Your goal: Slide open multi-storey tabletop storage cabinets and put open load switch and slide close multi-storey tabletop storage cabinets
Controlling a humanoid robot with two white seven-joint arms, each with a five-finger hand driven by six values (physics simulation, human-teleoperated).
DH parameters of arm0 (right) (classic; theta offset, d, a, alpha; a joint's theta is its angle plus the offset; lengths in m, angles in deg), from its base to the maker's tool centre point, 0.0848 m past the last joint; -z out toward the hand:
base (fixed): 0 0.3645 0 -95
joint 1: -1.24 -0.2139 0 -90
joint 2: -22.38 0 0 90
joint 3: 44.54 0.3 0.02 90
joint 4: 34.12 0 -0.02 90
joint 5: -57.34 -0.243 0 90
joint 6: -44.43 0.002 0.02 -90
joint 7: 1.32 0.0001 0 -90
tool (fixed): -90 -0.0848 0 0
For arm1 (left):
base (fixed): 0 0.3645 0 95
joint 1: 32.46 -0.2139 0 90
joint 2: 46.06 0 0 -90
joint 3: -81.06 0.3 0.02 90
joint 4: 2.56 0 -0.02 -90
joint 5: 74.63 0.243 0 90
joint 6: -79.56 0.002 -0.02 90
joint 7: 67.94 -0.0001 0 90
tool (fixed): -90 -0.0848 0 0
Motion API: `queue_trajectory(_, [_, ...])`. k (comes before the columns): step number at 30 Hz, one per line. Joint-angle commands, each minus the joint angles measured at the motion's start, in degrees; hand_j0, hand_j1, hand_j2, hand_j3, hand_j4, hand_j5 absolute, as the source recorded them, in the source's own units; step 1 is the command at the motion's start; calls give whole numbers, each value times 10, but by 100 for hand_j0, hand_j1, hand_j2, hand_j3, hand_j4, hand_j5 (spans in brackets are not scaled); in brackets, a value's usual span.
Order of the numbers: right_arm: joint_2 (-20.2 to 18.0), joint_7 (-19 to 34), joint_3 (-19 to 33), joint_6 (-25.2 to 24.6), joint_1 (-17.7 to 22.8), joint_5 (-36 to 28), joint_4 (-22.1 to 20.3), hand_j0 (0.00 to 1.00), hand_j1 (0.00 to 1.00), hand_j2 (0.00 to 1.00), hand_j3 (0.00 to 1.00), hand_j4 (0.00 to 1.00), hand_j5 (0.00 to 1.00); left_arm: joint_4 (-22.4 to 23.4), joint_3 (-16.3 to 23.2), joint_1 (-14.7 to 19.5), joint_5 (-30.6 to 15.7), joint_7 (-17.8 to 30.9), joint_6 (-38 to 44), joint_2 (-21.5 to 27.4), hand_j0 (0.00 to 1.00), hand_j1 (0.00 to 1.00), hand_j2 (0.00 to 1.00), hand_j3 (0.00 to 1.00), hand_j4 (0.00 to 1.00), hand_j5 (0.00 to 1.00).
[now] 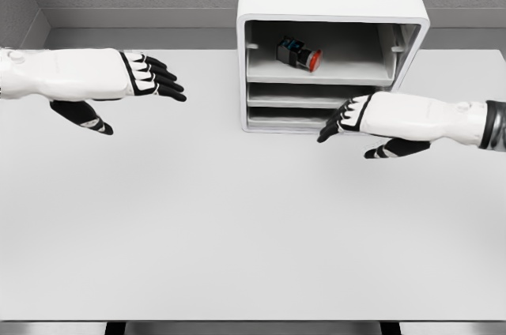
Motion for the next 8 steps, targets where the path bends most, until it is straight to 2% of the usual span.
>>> queue_trajectory(1, [-32,0,4,-1,5,-4,-30,100,100,100,100,100,100,11,37,1,-4,-1,1,-1,100,100,100,100,100,100])
queue_trajectory(4, [-52,0,-12,-1,24,-5,-30,100,100,100,100,100,100,19,39,0,-4,-1,1,-3,100,100,100,100,100,100])
queue_trajectory(6, [-55,0,-13,-1,39,-5,-30,100,100,100,100,100,100,20,39,-1,-4,-1,1,-3,100,100,100,100,100,100])
queue_trajectory(8, [-54,0,-11,-1,37,-5,-30,100,100,100,100,100,100,20,39,-1,-4,-1,1,-3,100,100,100,100,100,100])
